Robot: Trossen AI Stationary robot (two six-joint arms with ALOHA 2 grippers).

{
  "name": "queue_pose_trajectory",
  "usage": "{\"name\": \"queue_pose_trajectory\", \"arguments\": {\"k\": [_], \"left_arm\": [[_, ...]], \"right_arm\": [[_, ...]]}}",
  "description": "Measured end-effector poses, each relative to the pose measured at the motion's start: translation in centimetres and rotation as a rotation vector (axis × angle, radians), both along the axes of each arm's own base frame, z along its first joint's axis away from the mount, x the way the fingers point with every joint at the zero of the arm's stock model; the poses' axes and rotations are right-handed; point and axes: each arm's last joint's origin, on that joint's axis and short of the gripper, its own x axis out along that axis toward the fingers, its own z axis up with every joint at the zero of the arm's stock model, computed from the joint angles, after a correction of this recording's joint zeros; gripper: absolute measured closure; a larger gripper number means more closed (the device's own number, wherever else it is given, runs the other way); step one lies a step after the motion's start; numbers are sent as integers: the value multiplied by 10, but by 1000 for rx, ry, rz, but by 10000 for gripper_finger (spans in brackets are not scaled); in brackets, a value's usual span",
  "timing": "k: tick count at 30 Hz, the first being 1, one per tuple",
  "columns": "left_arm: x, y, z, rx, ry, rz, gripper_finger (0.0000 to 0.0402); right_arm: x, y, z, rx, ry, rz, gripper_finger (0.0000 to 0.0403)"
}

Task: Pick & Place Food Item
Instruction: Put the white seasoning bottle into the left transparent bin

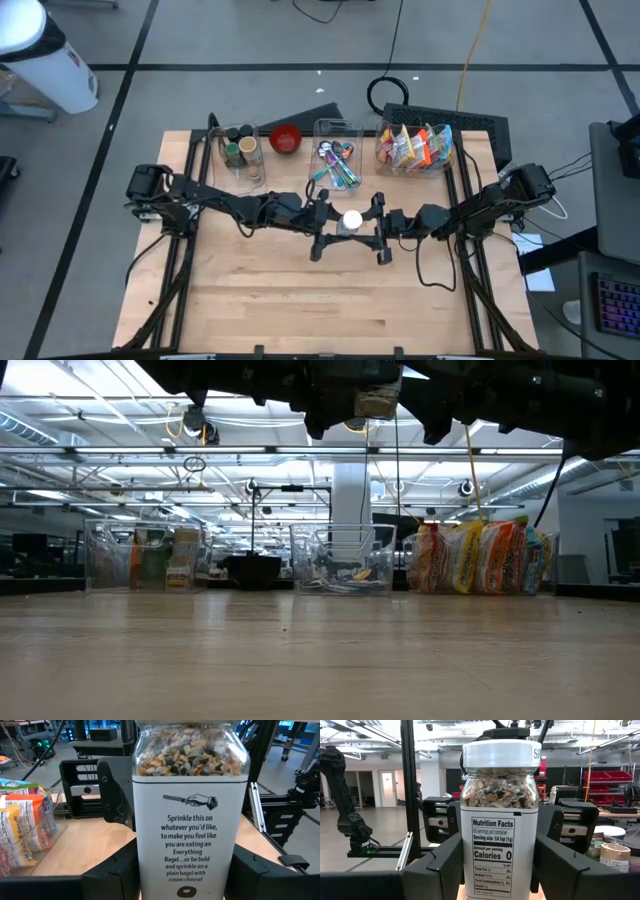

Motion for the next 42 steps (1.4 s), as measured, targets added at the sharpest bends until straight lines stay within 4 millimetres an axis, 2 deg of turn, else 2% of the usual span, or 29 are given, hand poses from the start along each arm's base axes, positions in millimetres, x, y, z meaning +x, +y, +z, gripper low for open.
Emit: {"name": "queue_pose_trajectory", "arguments": {"k": [2, 8, 13, 20, 30, 33, 35, 36, 37, 42], "left_arm": [[0, 0, 0, 0, -2, -1, 180], [1, 0, 0, -9, -5, -5, 75], [0, -1, 0, -10, 1, -24, 40], [-4, 1, 3, 47, 43, -33, 46], [9, 8, 48, 83, 243, -13, 59], [10, 8, 59, 108, 267, -19, 58], [12, 10, 73, 126, 219, -6, 60], [11, 11, 78, 128, 220, 8, 62], [10, 12, 80, 121, 235, 18, 63], [10, 15, 77, 102, 268, 25, 63]], "right_arm": [[0, 0, 0, -1, 1, 0, 209], [1, 0, -1, -11, 12, -10, 210], [1, 0, -2, -13, 24, -9, 210], [1, 0, -5, -11, 51, -4, 210], [1, 0, -5, 17, 62, -2, 210], [2, 0, -5, 14, 65, 4, 210], [2, 1, -8, 18, 89, 14, 210], [3, 1, -14, 15, 133, 13, 210], [3, 1, -18, 0, 169, 13, 210], [3, 0, -15, 5, 147, 7, 210]]}}
